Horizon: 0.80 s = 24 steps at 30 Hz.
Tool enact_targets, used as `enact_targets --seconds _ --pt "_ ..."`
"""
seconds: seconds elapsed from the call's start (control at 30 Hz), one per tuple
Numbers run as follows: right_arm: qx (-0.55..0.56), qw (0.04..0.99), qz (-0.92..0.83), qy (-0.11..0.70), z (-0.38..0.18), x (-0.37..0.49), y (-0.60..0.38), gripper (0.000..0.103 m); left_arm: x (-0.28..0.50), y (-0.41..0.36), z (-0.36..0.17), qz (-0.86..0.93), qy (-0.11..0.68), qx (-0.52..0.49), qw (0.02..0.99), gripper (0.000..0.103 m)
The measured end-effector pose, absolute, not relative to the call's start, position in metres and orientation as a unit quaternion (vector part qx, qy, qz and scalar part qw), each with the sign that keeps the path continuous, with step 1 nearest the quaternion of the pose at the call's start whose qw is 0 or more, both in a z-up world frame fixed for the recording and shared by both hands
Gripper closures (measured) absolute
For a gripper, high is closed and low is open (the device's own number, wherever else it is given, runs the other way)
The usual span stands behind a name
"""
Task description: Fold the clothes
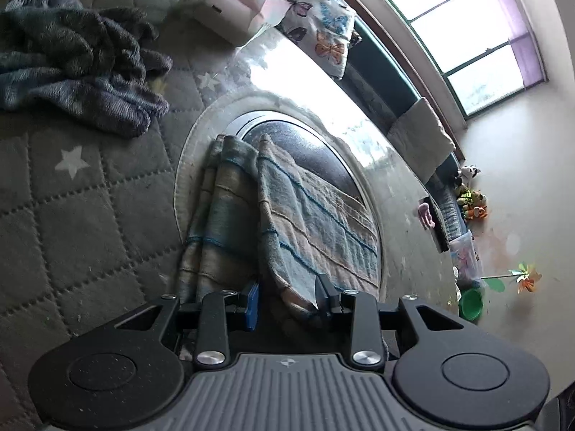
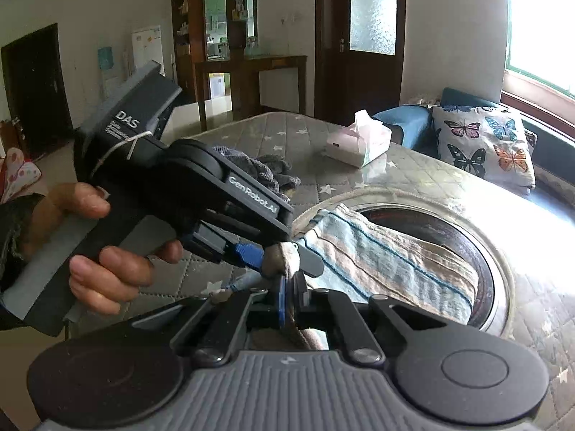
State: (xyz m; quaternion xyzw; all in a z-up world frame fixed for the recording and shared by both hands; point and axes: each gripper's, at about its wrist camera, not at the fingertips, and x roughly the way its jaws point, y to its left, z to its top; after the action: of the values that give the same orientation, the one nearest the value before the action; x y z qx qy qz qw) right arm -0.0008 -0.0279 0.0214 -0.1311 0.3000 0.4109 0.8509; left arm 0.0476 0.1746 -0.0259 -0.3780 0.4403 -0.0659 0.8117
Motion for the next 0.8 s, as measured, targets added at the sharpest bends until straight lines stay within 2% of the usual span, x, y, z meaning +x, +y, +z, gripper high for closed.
enact_targets --seconds 0.17,0.2,0.3,0.5,0.57,0.63,0.8 --pt "-0.133 0.849 0.415 0.299 0.019 -0.002 -0.025 0.1 0.054 0.175 -0.032 -0.073 0.439 -0.389 0.807 0.071" --pt "-0.135 0.85 0.415 0.296 0.018 -0.003 -0.024 0.1 0.056 0.175 -0.033 -0.077 0.434 -0.39 0.809 0.079" --pt "-0.139 0.851 0.416 0.289 0.019 -0.005 -0.022 0.1 0.06 0.175 -0.029 -0.093 0.42 -0.371 0.823 0.093" --pt "-0.138 0.849 0.429 0.276 0.022 -0.005 -0.016 0.097 0.056 0.165 0.005 -0.128 0.368 -0.268 0.881 0.095" --pt "-0.143 0.844 0.436 0.278 0.02 -0.005 -0.012 0.091 0.054 0.165 0.006 -0.128 0.362 -0.241 0.891 0.095" --pt "-0.146 0.839 0.438 0.288 0.013 -0.004 -0.01 0.081 0.055 0.168 0.002 -0.125 0.37 -0.235 0.89 0.095" --pt "-0.128 0.832 0.433 0.324 0.005 0.008 -0.018 0.08 0.058 0.175 -0.009 -0.116 0.39 -0.221 0.887 0.095"
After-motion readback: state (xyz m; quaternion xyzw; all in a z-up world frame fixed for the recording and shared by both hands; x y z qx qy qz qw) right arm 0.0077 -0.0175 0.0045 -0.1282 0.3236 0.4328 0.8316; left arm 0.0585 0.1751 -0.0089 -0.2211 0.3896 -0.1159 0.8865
